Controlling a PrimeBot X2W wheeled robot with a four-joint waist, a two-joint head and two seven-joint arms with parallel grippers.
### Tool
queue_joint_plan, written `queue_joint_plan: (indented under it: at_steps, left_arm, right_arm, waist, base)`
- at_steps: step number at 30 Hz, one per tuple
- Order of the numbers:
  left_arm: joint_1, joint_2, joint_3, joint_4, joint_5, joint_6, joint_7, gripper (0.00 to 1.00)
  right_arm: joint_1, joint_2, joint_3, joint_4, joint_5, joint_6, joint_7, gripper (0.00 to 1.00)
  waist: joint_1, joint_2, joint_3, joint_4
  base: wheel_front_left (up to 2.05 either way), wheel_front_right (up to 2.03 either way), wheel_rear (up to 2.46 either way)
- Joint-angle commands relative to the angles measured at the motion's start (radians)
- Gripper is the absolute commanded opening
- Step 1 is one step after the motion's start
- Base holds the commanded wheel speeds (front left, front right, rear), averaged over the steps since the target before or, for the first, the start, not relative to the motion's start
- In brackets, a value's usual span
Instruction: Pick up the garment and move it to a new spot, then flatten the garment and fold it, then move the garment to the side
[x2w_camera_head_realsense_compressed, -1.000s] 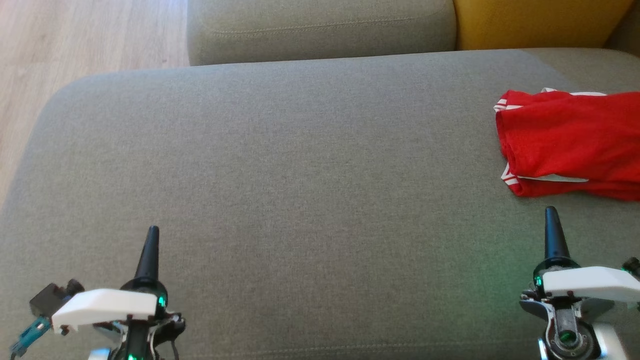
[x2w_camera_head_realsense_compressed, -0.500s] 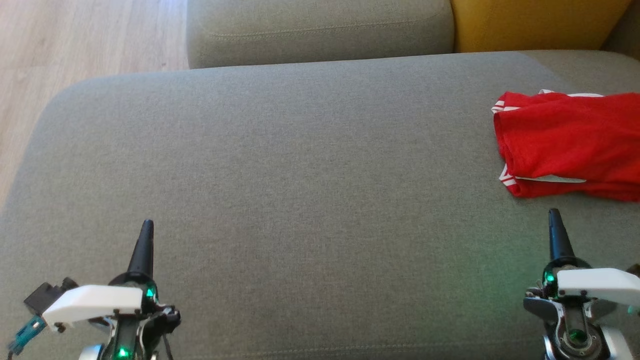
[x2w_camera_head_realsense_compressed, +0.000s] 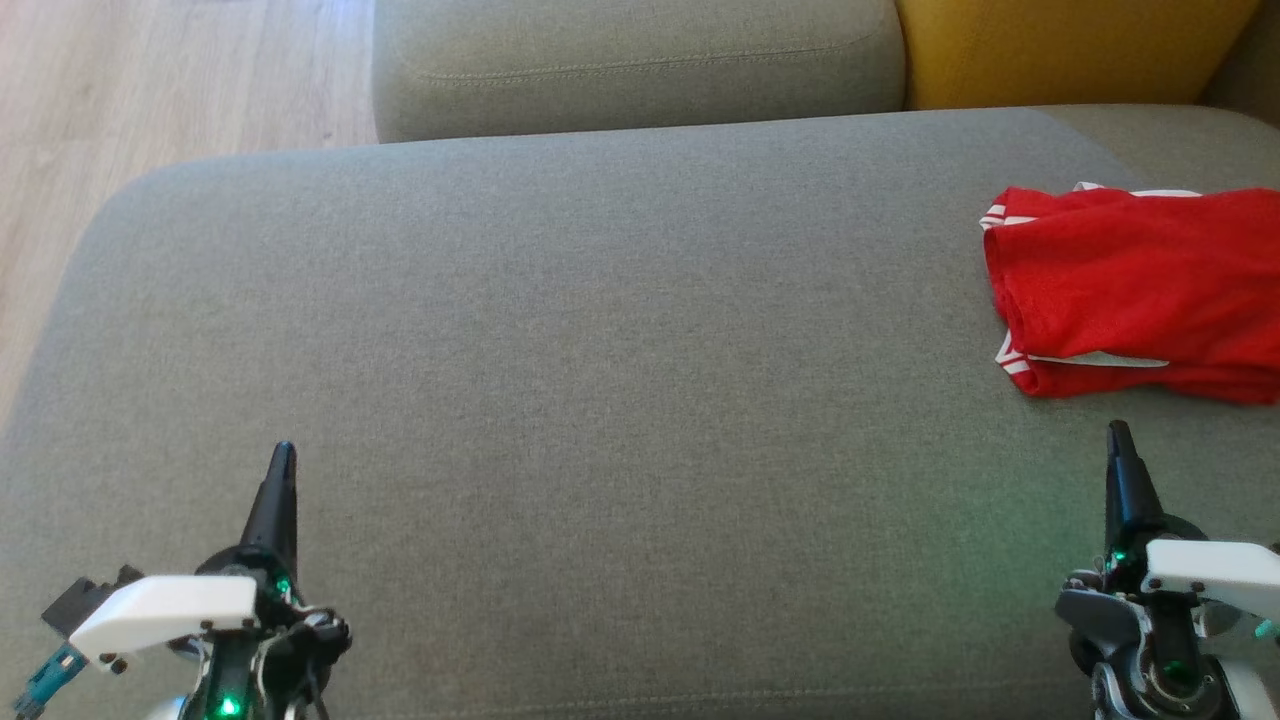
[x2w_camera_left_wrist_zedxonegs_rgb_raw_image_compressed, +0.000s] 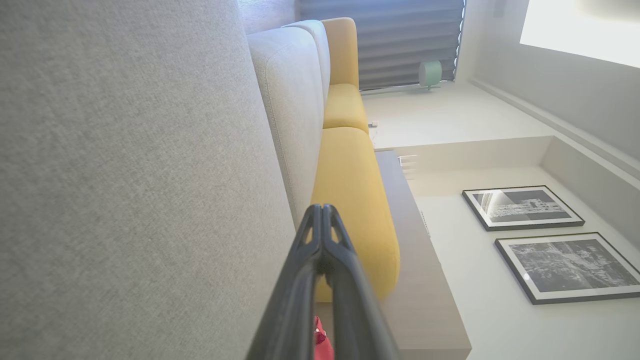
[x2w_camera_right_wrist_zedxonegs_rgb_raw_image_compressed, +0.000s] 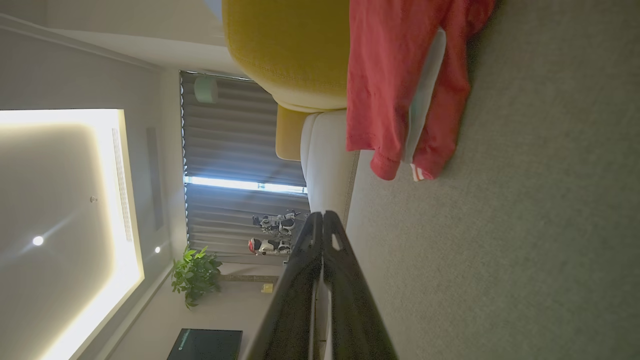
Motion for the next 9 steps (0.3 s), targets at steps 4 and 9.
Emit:
queue_joint_plan:
  at_steps: [4, 9]
  left_arm:
    - [-0.065, 0.015, 0.050, -0.024, -0.050, -0.011, 0.018, 0.00]
    - [-0.070, 0.015, 0.061, -0.018, -0.095, -0.014, 0.034, 0.00]
  right_arm:
    - [-0.054, -0.016, 0.012, -0.030, 0.071, -0.001, 0.019, 0.00]
    - [-0.055, -0.016, 0.006, -0.029, 0.134, -0.001, 0.034, 0.00]
  waist:
    - [0.0000, 0.0000, -0.002, -0.001]
    - [0.0000, 0.0000, -0.005, -0.002]
  base:
    - [0.00, 0.00, 0.00]
    - [0.00, 0.00, 0.00]
